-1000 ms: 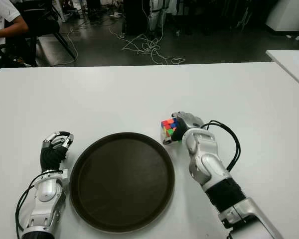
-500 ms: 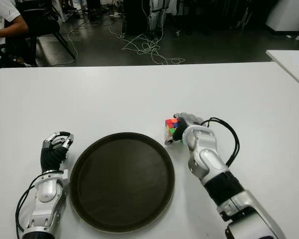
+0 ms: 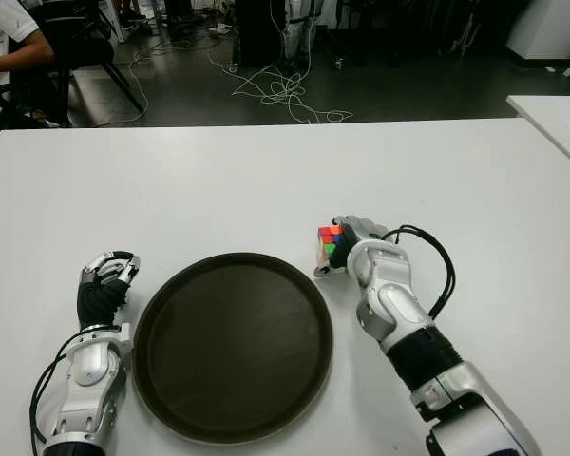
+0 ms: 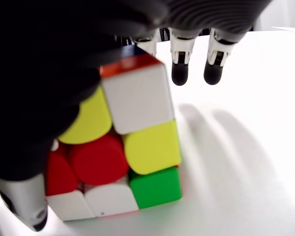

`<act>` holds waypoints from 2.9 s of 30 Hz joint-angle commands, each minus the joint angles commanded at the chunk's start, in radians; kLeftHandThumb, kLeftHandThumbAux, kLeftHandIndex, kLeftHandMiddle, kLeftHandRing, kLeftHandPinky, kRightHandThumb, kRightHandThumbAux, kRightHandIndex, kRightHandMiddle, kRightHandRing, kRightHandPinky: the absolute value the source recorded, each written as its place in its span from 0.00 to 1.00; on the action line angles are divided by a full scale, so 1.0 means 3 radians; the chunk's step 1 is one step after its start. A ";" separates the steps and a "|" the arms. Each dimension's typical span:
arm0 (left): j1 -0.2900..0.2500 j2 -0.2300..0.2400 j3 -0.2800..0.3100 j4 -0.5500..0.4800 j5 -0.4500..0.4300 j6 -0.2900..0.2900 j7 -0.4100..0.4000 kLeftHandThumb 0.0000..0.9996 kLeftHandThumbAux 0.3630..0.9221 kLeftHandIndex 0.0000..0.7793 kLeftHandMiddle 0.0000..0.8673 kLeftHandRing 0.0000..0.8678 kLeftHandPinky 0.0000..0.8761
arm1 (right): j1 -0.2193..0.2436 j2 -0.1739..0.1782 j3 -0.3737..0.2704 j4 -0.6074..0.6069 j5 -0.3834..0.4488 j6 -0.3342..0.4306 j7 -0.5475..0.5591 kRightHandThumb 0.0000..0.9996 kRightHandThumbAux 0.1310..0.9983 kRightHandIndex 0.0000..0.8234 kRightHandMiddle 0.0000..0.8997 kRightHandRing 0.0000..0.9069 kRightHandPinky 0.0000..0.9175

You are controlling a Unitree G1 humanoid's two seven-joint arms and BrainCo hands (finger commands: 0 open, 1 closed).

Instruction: Pick up the Rubik's Cube and put it in the plate

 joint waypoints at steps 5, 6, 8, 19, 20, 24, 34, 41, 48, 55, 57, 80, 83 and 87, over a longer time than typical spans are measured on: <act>0.0001 -0.0001 0.0000 -0.0009 -0.0007 0.0021 -0.0007 0.72 0.60 0.57 0.93 0.96 0.96 | -0.0052 -0.0032 0.0059 0.0010 -0.0023 0.0024 0.0136 0.00 0.68 0.00 0.02 0.01 0.01; 0.0001 -0.0002 0.0000 -0.0011 -0.0008 0.0023 -0.0007 0.72 0.60 0.57 0.93 0.96 0.96 | -0.0057 -0.0035 0.0064 0.0007 -0.0024 0.0027 0.0151 0.00 0.69 0.00 0.03 0.02 0.01; 0.0004 -0.0002 0.0000 -0.0017 -0.0010 0.0030 -0.0009 0.72 0.60 0.57 0.93 0.96 0.96 | -0.0064 -0.0042 0.0074 -0.0007 -0.0026 0.0032 0.0187 0.00 0.69 0.00 0.04 0.02 0.02; 0.0006 0.0006 -0.0004 -0.0039 -0.0019 0.0071 -0.0031 0.72 0.60 0.57 0.93 0.97 0.96 | -0.0042 -0.0064 0.0042 0.0097 0.0029 -0.0180 0.0034 0.00 0.76 0.11 0.16 0.15 0.09; 0.0007 0.0007 -0.0004 -0.0035 -0.0019 0.0060 -0.0032 0.72 0.60 0.57 0.93 0.97 0.96 | -0.0025 -0.0049 0.0008 0.0085 0.0049 -0.0196 -0.0029 0.00 0.76 0.12 0.17 0.18 0.13; 0.0006 0.0009 -0.0002 -0.0023 -0.0008 0.0027 -0.0026 0.72 0.60 0.57 0.93 0.97 0.96 | 0.0028 0.0014 -0.0109 0.0071 0.0116 -0.0234 -0.0288 0.00 0.75 0.26 0.31 0.36 0.37; 0.0006 0.0023 -0.0010 -0.0026 0.0011 0.0039 -0.0031 0.72 0.60 0.57 0.93 0.97 0.96 | 0.0129 0.0137 -0.0315 0.0026 0.0283 -0.0337 -0.0819 0.15 0.81 0.59 0.64 0.68 0.71; 0.0012 0.0031 -0.0016 -0.0021 0.0022 0.0018 -0.0036 0.72 0.60 0.57 0.93 0.96 0.96 | 0.0202 0.0223 -0.0473 -0.0012 0.0452 -0.0473 -0.1171 0.29 0.81 0.74 0.82 0.83 0.81; 0.0015 0.0035 -0.0014 -0.0031 0.0018 0.0018 -0.0044 0.72 0.60 0.57 0.93 0.97 0.96 | 0.0250 0.0291 -0.0582 -0.0072 0.0598 -0.0558 -0.1342 0.32 0.82 0.80 0.86 0.87 0.85; 0.0015 0.0038 -0.0010 -0.0029 0.0012 0.0037 -0.0050 0.72 0.60 0.57 0.93 0.97 0.96 | 0.0282 0.0321 -0.0634 -0.0133 0.0675 -0.0590 -0.1431 0.34 0.82 0.81 0.88 0.88 0.87; 0.0016 0.0030 -0.0002 -0.0029 -0.0014 0.0035 -0.0063 0.72 0.60 0.57 0.93 0.97 0.96 | 0.0292 0.0329 -0.0647 -0.0161 0.0688 -0.0590 -0.1448 0.34 0.82 0.81 0.88 0.88 0.87; -0.0003 0.0038 0.0020 0.0026 -0.0011 -0.0025 -0.0054 0.72 0.60 0.57 0.92 0.96 0.95 | 0.0569 0.0319 -0.0846 -0.0603 0.0952 -0.0952 -0.1580 0.30 0.83 0.81 0.89 0.89 0.88; -0.0004 0.0036 0.0020 0.0017 -0.0008 -0.0010 -0.0047 0.72 0.60 0.57 0.92 0.96 0.95 | 0.0788 0.0345 -0.0892 -0.1029 0.1065 -0.1150 -0.1589 0.26 0.82 0.82 0.89 0.90 0.89; -0.0003 0.0041 0.0010 0.0000 0.0010 0.0023 -0.0042 0.72 0.60 0.57 0.92 0.96 0.95 | 0.0996 0.0481 -0.0810 -0.1493 0.1084 -0.1289 -0.1646 0.23 0.81 0.84 0.91 0.92 0.90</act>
